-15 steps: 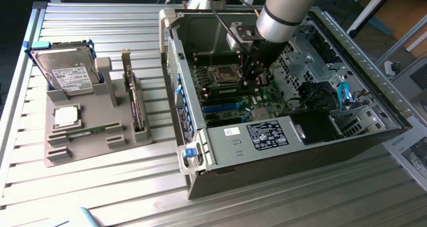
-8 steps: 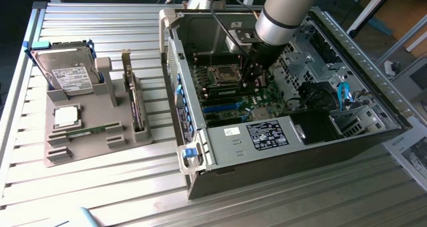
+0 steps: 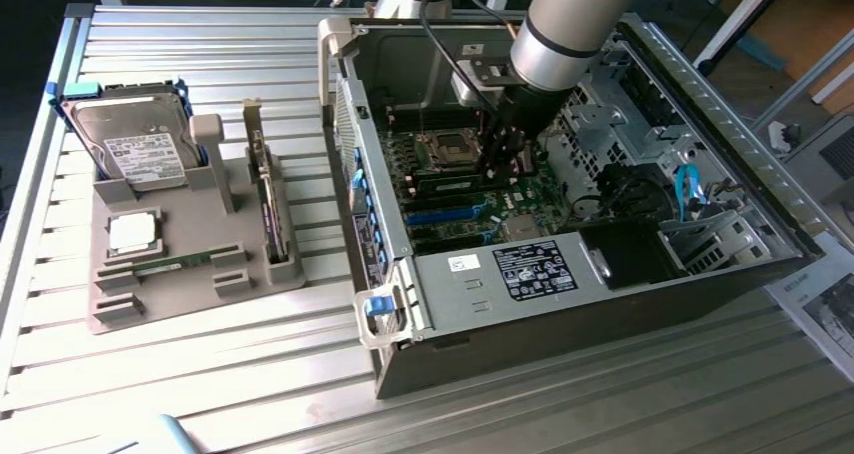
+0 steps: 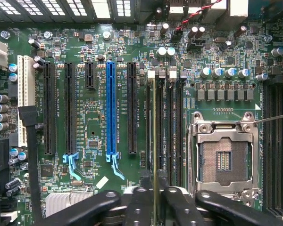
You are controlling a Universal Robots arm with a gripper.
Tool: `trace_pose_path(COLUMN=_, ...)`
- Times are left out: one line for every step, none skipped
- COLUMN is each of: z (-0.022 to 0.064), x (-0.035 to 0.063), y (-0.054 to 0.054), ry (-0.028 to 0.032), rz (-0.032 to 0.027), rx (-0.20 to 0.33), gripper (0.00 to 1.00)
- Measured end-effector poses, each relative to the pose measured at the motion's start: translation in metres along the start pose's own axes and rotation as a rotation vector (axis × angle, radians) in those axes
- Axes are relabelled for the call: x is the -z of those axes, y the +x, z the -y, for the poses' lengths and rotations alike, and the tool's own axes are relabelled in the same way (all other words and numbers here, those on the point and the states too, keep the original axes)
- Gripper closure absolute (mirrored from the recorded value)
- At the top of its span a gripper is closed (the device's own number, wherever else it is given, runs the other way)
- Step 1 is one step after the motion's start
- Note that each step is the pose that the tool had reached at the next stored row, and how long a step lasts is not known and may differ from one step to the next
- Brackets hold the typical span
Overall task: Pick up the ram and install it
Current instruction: 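Insert the ram into the slot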
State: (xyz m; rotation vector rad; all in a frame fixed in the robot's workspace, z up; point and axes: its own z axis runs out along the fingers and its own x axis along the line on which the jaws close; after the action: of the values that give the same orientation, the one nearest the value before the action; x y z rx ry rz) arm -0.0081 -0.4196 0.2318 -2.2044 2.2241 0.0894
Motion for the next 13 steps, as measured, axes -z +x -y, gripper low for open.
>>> trace_pose_path(z=0.0, x=0.0, y=0.0, ry=0.0, rz=0.0, rx=0.0, gripper=0.74)
trace_pose_path(z=0.0, x=0.0, y=0.0, ry=0.0, rz=0.0, rx=0.0, gripper=0.74)
trace_pose_path(z=0.0, x=0.0, y=0.0, ry=0.0, rz=0.0, rx=0.0, gripper=0.74)
trace_pose_path(z=0.0, x=0.0, y=0.0, ry=0.0, rz=0.0, rx=0.0, gripper=0.74)
trace_pose_path(z=0.0, x=0.0, y=0.0, ry=0.0, rz=-0.0001, rx=0.0, gripper=0.74)
trace_pose_path(z=0.0, x=0.0, y=0.0, ry=0.0, rz=-0.0001, rx=0.0, gripper=0.74)
trace_pose_path(z=0.0, x=0.0, y=0.0, ry=0.0, rz=0.0, rx=0.0, gripper=0.74)
trace_pose_path(z=0.0, x=0.0001, y=0.0, ry=0.0, rz=0.0002, rx=0.0, gripper=0.74)
trace_pose_path(z=0.0, x=0.0006, y=0.0, ry=-0.0001, rz=0.0, rx=0.0, gripper=0.74)
trace_pose_path(z=-0.0001, x=0.0017, y=-0.0001, ry=-0.0001, rz=0.0001, rx=0.0, gripper=0.74)
trace_pose_path(z=-0.0002, x=0.0044, y=-0.0005, ry=-0.0001, rz=0.0002, rx=0.0, gripper=0.74)
trace_pose_path(z=-0.0002, x=0.0064, y=-0.0012, ry=0.0, rz=0.0003, rx=0.0, gripper=0.74)
trace_pose_path(z=-0.0003, x=0.0077, y=-0.0018, ry=0.0001, rz=0.0004, rx=0.0, gripper=0.74)
